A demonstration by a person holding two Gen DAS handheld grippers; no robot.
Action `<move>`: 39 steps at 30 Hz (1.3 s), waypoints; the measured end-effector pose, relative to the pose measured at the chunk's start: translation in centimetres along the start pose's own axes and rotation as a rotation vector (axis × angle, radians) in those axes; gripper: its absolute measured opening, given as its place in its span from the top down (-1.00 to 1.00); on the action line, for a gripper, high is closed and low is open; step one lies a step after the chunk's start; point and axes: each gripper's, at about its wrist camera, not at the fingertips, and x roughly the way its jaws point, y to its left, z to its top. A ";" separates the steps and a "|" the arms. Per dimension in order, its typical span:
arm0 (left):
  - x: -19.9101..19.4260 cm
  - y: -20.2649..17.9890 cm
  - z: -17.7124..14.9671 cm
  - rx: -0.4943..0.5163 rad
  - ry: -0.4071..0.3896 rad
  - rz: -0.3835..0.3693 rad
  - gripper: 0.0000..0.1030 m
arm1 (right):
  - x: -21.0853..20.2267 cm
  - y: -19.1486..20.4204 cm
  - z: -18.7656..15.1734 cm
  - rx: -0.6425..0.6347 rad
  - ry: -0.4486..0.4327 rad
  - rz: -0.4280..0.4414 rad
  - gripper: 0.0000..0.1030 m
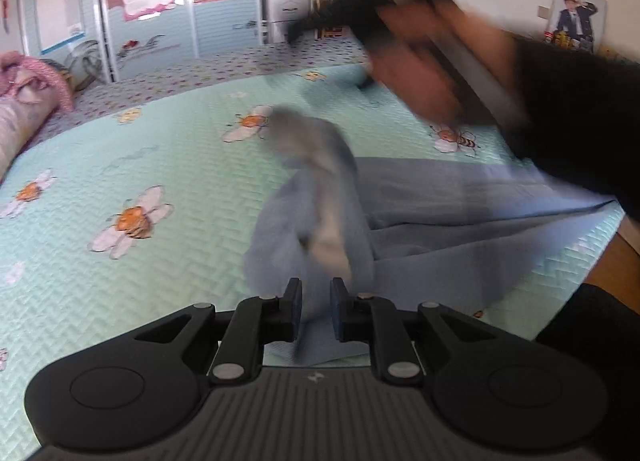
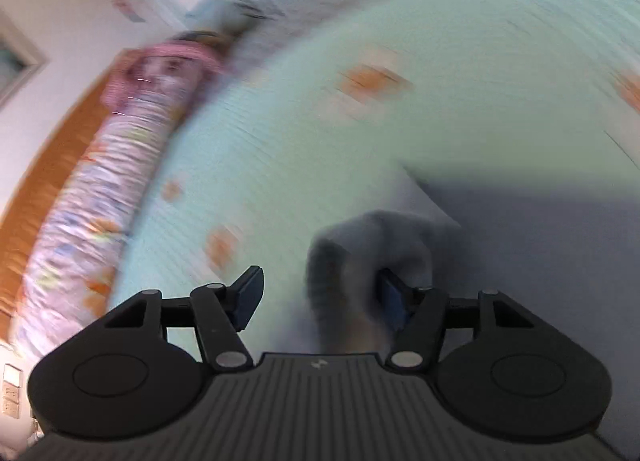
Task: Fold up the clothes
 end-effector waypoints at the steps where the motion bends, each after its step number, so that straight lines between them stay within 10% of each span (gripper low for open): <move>1: -0.4 0.4 0.0 -0.013 -0.010 -0.002 0.70 | 0.3 1.8 2.1 0.005 -0.037 0.051 -0.26; 6: -0.6 1.8 -0.3 -0.062 -0.044 -0.046 0.61 | -2.7 6.3 5.0 -0.092 -0.162 0.118 -0.38; 16: 3.0 4.0 -0.2 -0.110 -0.010 -0.017 0.61 | -19.9 -10.1 -17.1 0.086 -0.117 -0.291 -0.38; 21: 2.6 7.6 -0.9 -0.285 0.016 0.075 0.44 | -26.8 -13.8 -22.9 0.261 -0.181 -0.350 -0.38; 26: 2.1 10.6 -2.2 -0.464 0.088 0.109 0.44 | -31.1 -16.9 -22.4 0.342 -0.363 -0.469 -0.38; 35: 0.5 8.5 -0.1 -0.399 0.056 0.085 0.43 | -38.5 -26.5 -19.8 0.478 -0.570 -0.771 -0.47; 39: 1.7 6.9 0.9 -0.352 0.069 0.083 0.39 | -39.0 -29.3 -19.8 0.538 -0.579 -0.745 -0.47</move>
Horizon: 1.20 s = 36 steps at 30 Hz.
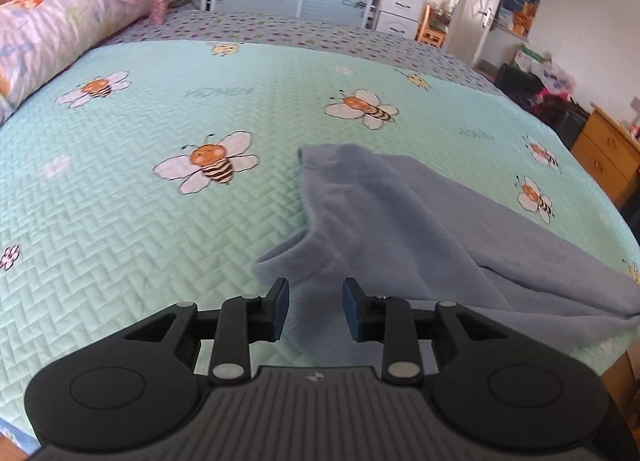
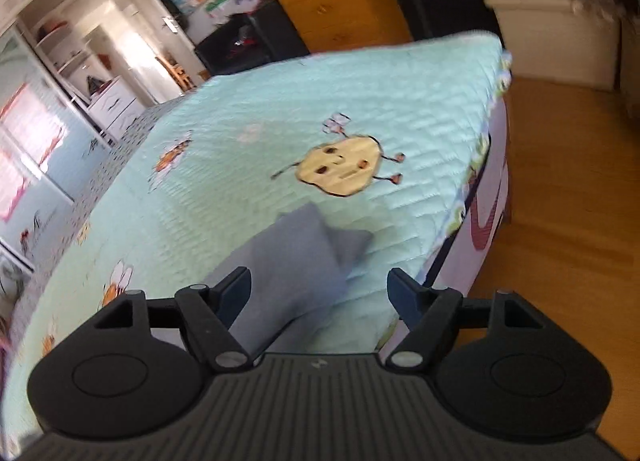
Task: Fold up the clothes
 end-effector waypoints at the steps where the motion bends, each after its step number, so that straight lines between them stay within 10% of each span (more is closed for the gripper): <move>1: 0.1 -0.5 0.2 0.007 -0.001 -0.002 0.39 | 0.3 -0.1 0.0 0.005 0.011 0.013 -0.46; 2: 0.1 -1.0 0.4 0.015 -0.006 -0.006 0.39 | 0.7 -0.1 0.1 0.009 0.022 0.026 -0.42; 4: 0.3 -2.0 0.8 0.033 -0.016 -0.015 0.38 | 1.2 0.0 0.2 0.025 0.045 0.043 0.31; 10: 1.4 -4.5 1.3 0.076 -0.006 -0.030 0.36 | 0.6 -0.4 0.5 0.141 0.088 0.127 0.73; 14: 1.5 -5.7 1.1 0.102 0.002 -0.040 0.36 | 0.8 -0.4 1.1 0.154 0.083 0.115 0.72; 20: 1.7 -6.5 0.6 0.108 0.014 -0.047 0.35 | 1.7 -0.6 1.3 0.190 0.116 0.102 0.19; 36: 2.2 -6.8 -0.5 0.093 0.045 -0.050 0.29 | 1.8 0.6 1.4 0.252 0.125 0.142 0.29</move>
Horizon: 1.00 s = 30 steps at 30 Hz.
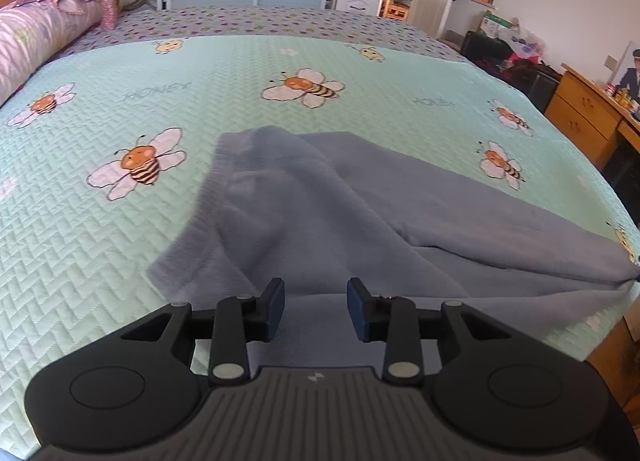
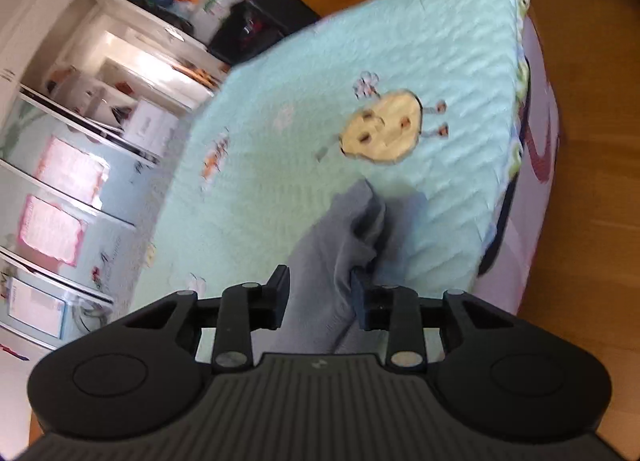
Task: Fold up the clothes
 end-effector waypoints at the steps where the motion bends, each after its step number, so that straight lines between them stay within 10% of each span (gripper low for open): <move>1: -0.2 -0.2 0.0 0.012 -0.006 -0.008 0.29 | 0.2 -0.1 -0.2 0.014 0.000 -0.007 0.29; 7: -0.3 -0.6 0.6 0.030 -0.022 -0.010 0.28 | 1.8 0.7 -0.1 -0.014 0.001 0.005 0.35; 10: 0.0 -0.9 1.1 0.029 -0.027 -0.012 0.28 | 3.1 1.6 0.5 -0.039 0.014 -0.024 0.92; 12: 0.2 -1.2 1.2 0.042 -0.026 -0.016 0.28 | 3.4 2.8 1.0 -0.062 0.011 -0.009 0.92; 25: 2.1 -2.8 4.1 0.076 -0.050 -0.003 0.27 | 3.4 25.2 9.7 -0.392 -0.081 0.526 0.92; 30: 3.2 -1.8 4.0 0.051 -0.030 0.003 0.26 | 9.5 20.6 10.6 -0.462 -0.065 0.344 0.92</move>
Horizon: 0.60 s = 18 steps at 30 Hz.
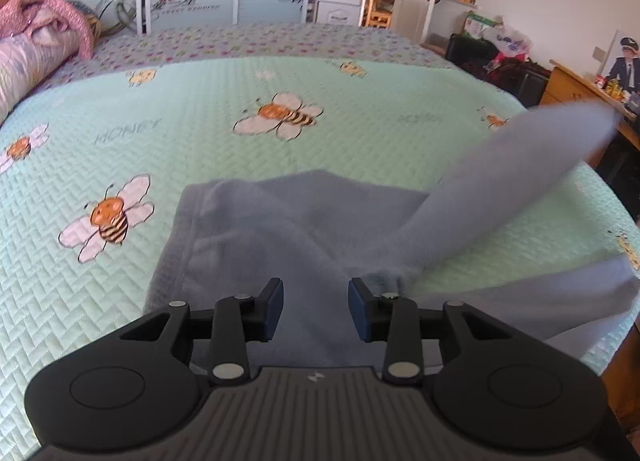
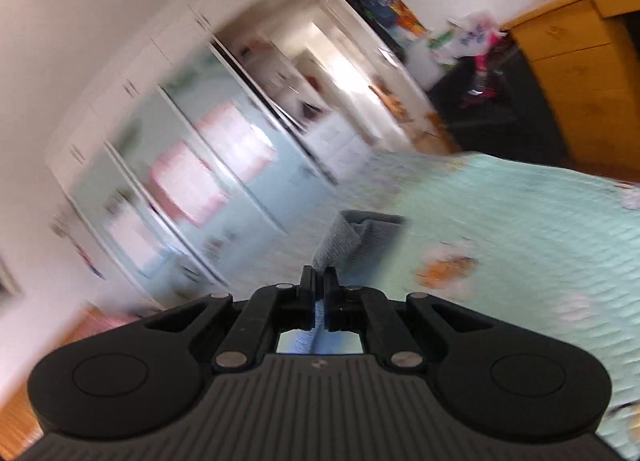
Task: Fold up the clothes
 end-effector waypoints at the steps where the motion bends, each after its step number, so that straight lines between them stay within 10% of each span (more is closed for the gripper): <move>1: 0.2 0.2 -0.1 -0.004 0.006 0.002 0.26 | 1.4 -2.9 -1.4 0.043 0.065 -0.079 0.88; 6: -0.6 2.0 0.6 0.004 -0.016 0.023 0.26 | 0.6 -11.5 -8.4 0.283 0.198 -0.415 0.65; 11: -0.5 6.0 3.6 -0.027 -0.047 0.050 0.11 | -4.7 -7.8 -12.3 0.305 0.074 -0.211 0.04; 18: 6.0 11.6 9.3 -0.061 0.107 -0.040 0.10 | 0.2 4.0 -16.3 0.114 0.348 0.219 0.02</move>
